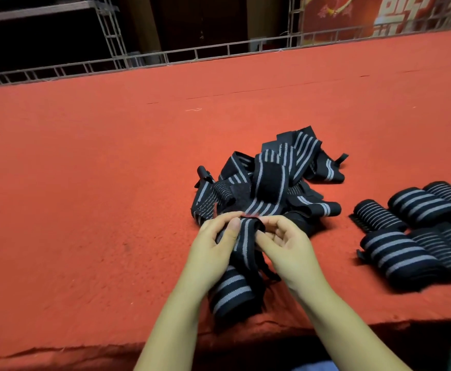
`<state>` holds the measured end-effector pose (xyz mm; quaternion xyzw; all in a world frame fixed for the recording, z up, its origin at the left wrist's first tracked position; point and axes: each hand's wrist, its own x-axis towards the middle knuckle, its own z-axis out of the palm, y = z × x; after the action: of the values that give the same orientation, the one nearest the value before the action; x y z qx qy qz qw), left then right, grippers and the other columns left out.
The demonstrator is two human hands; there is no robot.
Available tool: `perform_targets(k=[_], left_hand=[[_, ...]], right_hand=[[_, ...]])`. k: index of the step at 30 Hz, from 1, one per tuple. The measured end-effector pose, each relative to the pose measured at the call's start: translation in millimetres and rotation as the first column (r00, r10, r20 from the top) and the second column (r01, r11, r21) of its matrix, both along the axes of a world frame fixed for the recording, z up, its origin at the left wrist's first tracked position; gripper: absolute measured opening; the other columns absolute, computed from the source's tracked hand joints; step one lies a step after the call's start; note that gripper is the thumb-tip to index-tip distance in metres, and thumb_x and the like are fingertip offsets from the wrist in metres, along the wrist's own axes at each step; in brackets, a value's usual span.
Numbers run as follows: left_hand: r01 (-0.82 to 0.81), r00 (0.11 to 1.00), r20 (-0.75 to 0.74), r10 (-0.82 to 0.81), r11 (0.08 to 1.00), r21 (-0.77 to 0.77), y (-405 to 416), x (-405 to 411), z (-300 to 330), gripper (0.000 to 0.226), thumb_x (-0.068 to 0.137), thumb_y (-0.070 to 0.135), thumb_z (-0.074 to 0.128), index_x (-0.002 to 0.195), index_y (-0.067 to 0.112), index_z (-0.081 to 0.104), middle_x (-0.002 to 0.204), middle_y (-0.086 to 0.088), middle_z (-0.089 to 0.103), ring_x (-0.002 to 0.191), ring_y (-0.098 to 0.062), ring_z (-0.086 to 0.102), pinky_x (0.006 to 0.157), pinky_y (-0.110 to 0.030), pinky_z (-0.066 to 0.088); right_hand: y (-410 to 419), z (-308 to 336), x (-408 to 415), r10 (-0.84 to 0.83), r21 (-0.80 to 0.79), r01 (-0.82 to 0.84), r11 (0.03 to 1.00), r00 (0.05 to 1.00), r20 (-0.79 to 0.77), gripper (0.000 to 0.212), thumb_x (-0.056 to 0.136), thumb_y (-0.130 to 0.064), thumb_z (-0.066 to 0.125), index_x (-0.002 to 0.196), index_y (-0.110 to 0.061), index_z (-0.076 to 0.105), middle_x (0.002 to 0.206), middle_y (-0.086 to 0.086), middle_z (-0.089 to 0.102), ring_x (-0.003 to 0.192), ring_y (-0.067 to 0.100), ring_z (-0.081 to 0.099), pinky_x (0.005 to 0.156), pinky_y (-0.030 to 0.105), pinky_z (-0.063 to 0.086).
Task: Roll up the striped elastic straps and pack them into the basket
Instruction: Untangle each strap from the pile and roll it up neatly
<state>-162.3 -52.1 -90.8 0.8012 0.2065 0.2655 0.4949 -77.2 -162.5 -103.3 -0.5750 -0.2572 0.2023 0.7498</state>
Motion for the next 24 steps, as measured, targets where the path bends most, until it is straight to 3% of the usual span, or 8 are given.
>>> perform_targets(k=[3,5,8,12,15,20,22,24], left_hand=[[0.033,0.999,-0.038,-0.039,0.991,-0.131,-1.7,-2.3,0.0,0.046,0.076,0.079,0.049,0.107,0.046,0.059,0.121,0.016,0.062,0.119,0.002,0.053,0.106,-0.025,0.039],[0.025,0.995,-0.093,-0.042,0.985,-0.173,-2.5,-5.5,1.7,0.056,0.066,0.075,0.056,0.111,0.042,0.060,0.123,0.011,0.062,0.117,-0.002,0.056,0.104,-0.024,0.041],[0.038,0.996,-0.064,-0.061,0.950,-0.311,0.7,-11.7,4.0,0.029,0.079,0.038,0.076,0.105,0.027,0.068,0.100,0.004,0.072,0.094,-0.007,0.067,0.084,-0.020,0.050],[-0.056,0.997,0.031,0.076,0.900,-0.432,5.4,-14.7,3.6,0.004,0.085,0.010,0.063,0.082,0.009,0.065,0.080,-0.007,0.063,0.076,-0.016,0.056,0.068,-0.027,0.045],[-0.117,0.982,0.061,0.178,0.833,-0.541,7.5,-17.6,8.1,0.015,0.088,-0.002,0.049,0.081,0.007,0.060,0.077,-0.013,0.055,0.074,-0.021,0.049,0.060,-0.029,0.039],[-0.005,0.975,0.162,0.152,0.745,-0.667,17.1,-26.7,19.8,0.018,0.076,0.015,0.056,0.089,0.006,0.065,0.089,-0.020,0.061,0.085,-0.029,0.055,0.071,-0.036,0.044],[0.055,0.969,0.214,0.123,0.737,-0.674,21.3,-32.2,24.3,0.020,0.069,0.021,0.056,0.080,0.010,0.068,0.085,-0.016,0.066,0.081,-0.028,0.060,0.072,-0.036,0.047],[0.133,0.965,0.254,0.064,0.714,-0.687,21.5,-37.6,28.9,0.024,0.068,0.021,0.055,0.084,0.009,0.069,0.085,-0.014,0.071,0.077,-0.026,0.066,0.072,-0.033,0.053]], right_hand=[[-0.5,-1.7,-7.5,0.027,-0.065,-0.023,0.998,0.998,0.061,0.030,0.088,0.005,0.060,0.106,-0.018,0.066,0.102,0.018,0.070,0.088,0.011,0.063,0.086,0.024,0.052],[-2.9,-3.1,-10.1,0.122,-0.070,-0.118,0.991,0.991,0.052,0.036,0.087,-0.002,0.057,0.118,-0.020,0.063,0.109,0.005,0.071,0.099,0.008,0.064,0.093,0.024,0.050],[-7.0,0.8,-9.8,0.313,-0.054,-0.311,0.949,0.950,0.022,0.048,0.089,0.012,0.044,0.124,-0.020,0.056,0.111,-0.012,0.068,0.101,0.000,0.064,0.087,0.018,0.050],[-7.3,12.3,-3.3,0.294,-0.027,-0.296,0.955,0.954,-0.055,0.042,0.095,0.012,0.037,0.111,-0.021,0.059,0.108,-0.003,0.069,0.082,0.006,0.069,0.076,0.019,0.055],[-3.2,15.1,13.6,0.063,-0.132,-0.027,0.991,0.958,0.278,0.043,0.094,0.006,0.048,0.110,-0.032,0.059,0.114,-0.007,0.064,0.080,0.007,0.069,0.074,0.021,0.055],[13.7,10.5,41.4,0.359,-0.559,0.107,0.822,0.664,0.656,0.029,0.088,-0.019,0.067,0.117,-0.027,0.067,0.114,-0.012,0.065,0.089,0.005,0.063,0.077,0.006,0.039],[15.0,5.7,47.0,0.303,-0.559,0.177,0.810,0.689,0.658,0.016,0.090,-0.023,0.065,0.103,-0.020,0.073,0.097,-0.013,0.070,0.087,0.000,0.061,0.077,0.007,0.038],[12.2,15.8,39.8,0.198,-0.449,0.035,0.893,0.865,0.462,0.014,0.093,-0.026,0.060,0.090,-0.022,0.073,0.082,-0.016,0.070,0.079,-0.003,0.062,0.073,0.010,0.045]])
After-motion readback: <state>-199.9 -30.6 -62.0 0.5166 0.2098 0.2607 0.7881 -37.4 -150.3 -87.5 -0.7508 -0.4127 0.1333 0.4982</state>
